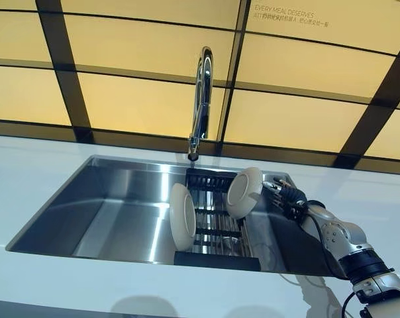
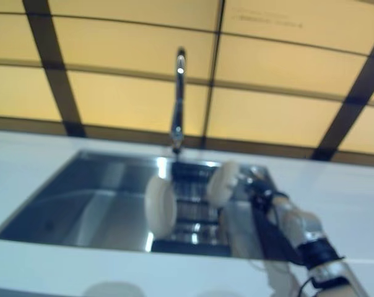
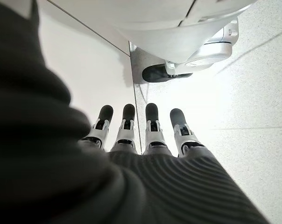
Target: Take plates into dishwasher
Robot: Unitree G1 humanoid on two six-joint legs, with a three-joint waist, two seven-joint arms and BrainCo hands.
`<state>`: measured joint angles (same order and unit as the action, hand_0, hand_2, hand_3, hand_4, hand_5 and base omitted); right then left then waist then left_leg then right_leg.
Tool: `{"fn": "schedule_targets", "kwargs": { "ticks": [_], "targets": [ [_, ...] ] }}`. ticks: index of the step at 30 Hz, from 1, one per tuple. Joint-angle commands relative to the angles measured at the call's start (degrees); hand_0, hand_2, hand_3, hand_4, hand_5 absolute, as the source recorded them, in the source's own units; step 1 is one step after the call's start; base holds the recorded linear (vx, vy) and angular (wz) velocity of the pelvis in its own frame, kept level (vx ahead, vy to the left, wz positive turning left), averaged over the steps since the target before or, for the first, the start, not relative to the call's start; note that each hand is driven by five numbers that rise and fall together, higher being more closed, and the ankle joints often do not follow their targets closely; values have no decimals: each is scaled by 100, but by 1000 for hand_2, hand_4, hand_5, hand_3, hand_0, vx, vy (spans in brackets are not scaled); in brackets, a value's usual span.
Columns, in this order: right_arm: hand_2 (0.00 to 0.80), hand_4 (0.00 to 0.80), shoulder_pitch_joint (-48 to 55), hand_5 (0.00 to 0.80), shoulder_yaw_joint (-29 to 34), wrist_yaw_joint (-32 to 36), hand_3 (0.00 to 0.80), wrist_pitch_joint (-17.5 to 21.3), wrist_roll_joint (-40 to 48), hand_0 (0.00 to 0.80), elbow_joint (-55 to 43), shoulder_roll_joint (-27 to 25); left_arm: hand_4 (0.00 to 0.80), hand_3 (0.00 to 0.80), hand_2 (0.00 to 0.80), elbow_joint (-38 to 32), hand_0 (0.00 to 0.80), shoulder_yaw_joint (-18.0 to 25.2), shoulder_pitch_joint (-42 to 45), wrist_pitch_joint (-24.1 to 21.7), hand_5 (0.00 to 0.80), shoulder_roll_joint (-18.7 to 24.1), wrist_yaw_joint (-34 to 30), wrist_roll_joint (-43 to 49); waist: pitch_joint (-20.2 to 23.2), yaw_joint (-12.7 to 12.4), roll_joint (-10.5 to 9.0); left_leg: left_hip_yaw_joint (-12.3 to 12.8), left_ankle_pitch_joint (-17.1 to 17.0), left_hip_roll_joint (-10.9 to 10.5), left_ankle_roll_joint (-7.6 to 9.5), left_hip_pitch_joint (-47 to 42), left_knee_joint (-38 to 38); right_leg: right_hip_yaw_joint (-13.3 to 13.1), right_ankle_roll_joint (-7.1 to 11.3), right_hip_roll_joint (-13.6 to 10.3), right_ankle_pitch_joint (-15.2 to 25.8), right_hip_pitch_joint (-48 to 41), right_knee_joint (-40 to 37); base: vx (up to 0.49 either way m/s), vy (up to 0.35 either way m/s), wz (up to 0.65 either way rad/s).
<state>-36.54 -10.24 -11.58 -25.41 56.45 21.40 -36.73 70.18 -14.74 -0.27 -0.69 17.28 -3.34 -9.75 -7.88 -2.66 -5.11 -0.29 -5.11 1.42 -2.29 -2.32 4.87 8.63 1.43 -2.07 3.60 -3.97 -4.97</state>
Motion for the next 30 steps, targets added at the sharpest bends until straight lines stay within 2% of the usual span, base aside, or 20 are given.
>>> {"fn": "schedule_targets", "kwargs": {
  "ticks": [1, 13, 30],
  "targets": [
    [0, 0, -887, 0, -185, 40, 0, 121, 120, 0, 314, -101, 0, 0, 0, 194, 0, -278, -206, -44, 0, 39, -6, -6, 85, -192, -162, 47, 335, -201, 174, -90, 12, 1, 149, 6, -88, -55, 82, 0, 0, 0],
    [0, 0, -1018, 0, -405, 140, 0, -150, -36, 0, 478, 48, 0, 0, 0, 170, 0, -344, -261, -1, 0, 40, -30, 37, 41, -222, -144, 32, 334, -212, 193, -76, -1, 32, 138, -7, -103, -29, 131, 0, 0, 0],
    [0, 0, -978, 0, -679, 297, 0, -293, -162, 0, 609, 386, 0, 0, 0, 103, 0, -439, -334, 26, 0, 56, -61, 28, -56, -284, -146, -15, 344, -238, 223, -62, -6, 56, 130, -2, -116, -8, 164, 0, 0, 0]
  ]
}}
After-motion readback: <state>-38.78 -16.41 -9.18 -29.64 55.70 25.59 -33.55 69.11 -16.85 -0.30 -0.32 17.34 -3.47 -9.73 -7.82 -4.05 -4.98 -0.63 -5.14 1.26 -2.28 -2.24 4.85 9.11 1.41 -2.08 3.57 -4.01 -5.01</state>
